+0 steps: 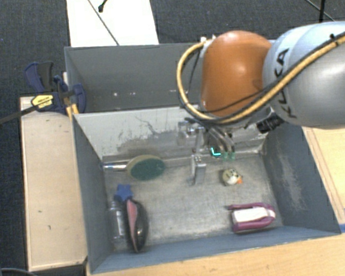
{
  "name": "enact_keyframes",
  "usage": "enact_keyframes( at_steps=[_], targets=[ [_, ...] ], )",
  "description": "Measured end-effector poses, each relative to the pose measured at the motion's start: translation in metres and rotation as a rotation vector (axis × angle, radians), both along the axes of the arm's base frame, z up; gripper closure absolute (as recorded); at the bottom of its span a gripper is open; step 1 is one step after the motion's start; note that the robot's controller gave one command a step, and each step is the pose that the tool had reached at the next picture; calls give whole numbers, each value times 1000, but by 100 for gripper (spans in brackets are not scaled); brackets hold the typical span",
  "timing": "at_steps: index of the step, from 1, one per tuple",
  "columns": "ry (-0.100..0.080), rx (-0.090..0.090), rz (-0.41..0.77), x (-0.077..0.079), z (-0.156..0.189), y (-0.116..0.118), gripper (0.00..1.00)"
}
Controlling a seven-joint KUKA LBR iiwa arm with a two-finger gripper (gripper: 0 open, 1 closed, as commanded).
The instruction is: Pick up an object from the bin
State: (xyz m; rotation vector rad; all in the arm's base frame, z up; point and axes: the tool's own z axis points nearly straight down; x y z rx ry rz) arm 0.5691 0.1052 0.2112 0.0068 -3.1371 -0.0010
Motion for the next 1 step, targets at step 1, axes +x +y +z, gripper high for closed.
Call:
enact_keyframes(
  at_steps=[1],
  targets=[
    [-18,-5,-116,24,-140,76,0]
  ],
)
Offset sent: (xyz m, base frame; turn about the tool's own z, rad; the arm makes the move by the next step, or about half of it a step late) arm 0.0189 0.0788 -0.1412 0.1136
